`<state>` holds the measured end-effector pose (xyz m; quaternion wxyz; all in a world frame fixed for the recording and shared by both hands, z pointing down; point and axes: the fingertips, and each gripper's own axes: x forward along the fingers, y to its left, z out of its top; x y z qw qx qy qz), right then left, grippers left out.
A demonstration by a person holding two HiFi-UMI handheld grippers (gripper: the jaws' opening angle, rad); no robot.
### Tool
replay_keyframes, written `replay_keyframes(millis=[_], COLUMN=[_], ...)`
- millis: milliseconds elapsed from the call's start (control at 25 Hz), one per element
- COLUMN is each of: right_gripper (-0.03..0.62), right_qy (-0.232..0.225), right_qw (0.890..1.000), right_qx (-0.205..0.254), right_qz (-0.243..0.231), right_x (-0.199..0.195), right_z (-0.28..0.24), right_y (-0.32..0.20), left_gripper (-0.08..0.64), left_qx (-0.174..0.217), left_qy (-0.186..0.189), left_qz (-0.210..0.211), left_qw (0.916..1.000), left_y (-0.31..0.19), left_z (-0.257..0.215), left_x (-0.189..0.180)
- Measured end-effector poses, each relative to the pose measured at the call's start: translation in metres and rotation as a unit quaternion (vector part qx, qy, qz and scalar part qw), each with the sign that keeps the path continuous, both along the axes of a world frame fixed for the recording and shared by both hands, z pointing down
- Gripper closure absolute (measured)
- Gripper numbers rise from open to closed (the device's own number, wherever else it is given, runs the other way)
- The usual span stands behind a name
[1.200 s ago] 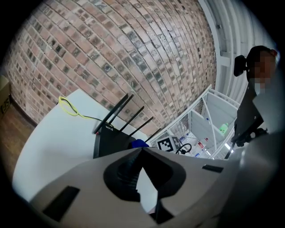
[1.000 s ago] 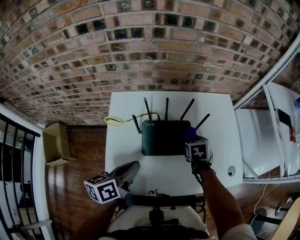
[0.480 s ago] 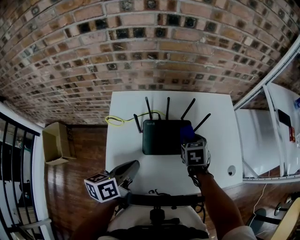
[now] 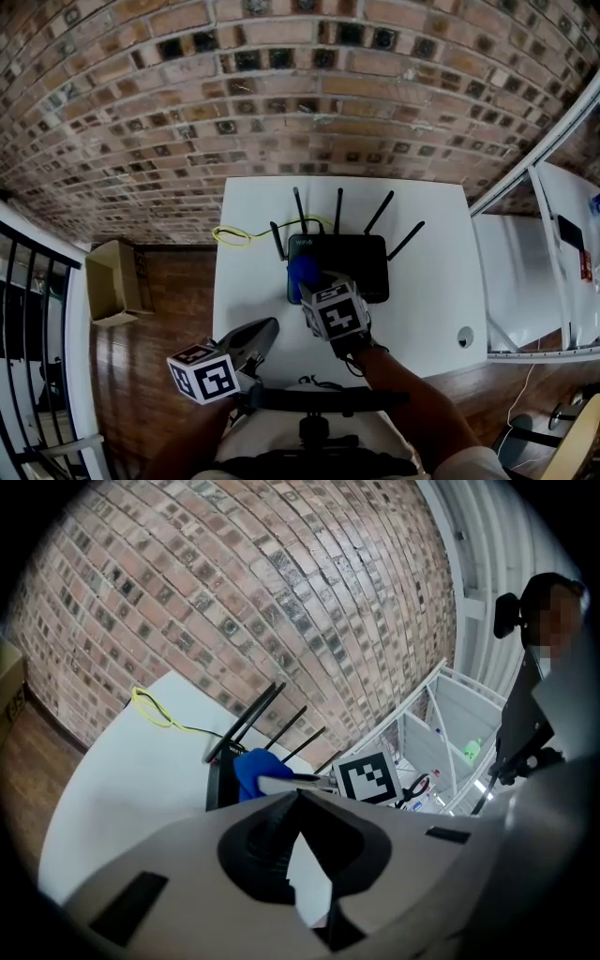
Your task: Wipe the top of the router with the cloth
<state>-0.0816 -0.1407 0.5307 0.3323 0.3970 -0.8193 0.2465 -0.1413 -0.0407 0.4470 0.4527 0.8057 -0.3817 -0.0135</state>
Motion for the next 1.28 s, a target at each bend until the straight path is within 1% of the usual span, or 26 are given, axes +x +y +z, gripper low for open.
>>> replay_keyframes(millis=[120,240,360,440,600,800,1080,1280], right_gripper=[0.448,0.448,0.448,0.448,0.448,0.448,0.448,0.448], right_qy=[-0.009,-0.003,0.015,0.02,0.023,0.012,0.036,0.027], right_qw=[0.999,0.997,0.995,0.995,0.996,0.998,0.999,0.999], right_qx=[-0.016,-0.036,-0.06,-0.054,-0.041,-0.036,-0.015,-0.019], right_qz=[-0.038,-0.067,-0.079,-0.079,-0.081,-0.055,-0.032,0.0], right_x=[-0.03,-0.046,-0.047,-0.044,-0.038,-0.016,0.026,0.054], right_z=[0.004,0.016,0.032,0.038,0.035,0.039,0.041,0.038], right_y=[0.016,0.032,0.044,0.044,0.046,0.042,0.042,0.04], left_gripper=[0.535,0.535,0.535,0.535,0.535,0.535,0.535,0.535], left_qx=[-0.001,-0.005,-0.006,-0.009,-0.009,-0.012,-0.014,-0.015], left_qy=[-0.001,0.001,-0.002,-0.002,0.001,0.0,0.002,0.005], left_qz=[-0.004,-0.009,-0.013,-0.012,-0.005,0.005,0.018,0.027], left_qw=[1.0,0.9999,0.9999,0.9999,0.9999,0.9999,0.9997,0.9995], left_y=[0.002,0.003,0.004,0.005,0.005,0.003,0.002,0.001], left_z=[0.0,0.0,0.002,0.002,0.002,0.005,0.005,0.006], left_x=[-0.005,-0.008,-0.011,-0.012,-0.008,0.001,0.014,0.024])
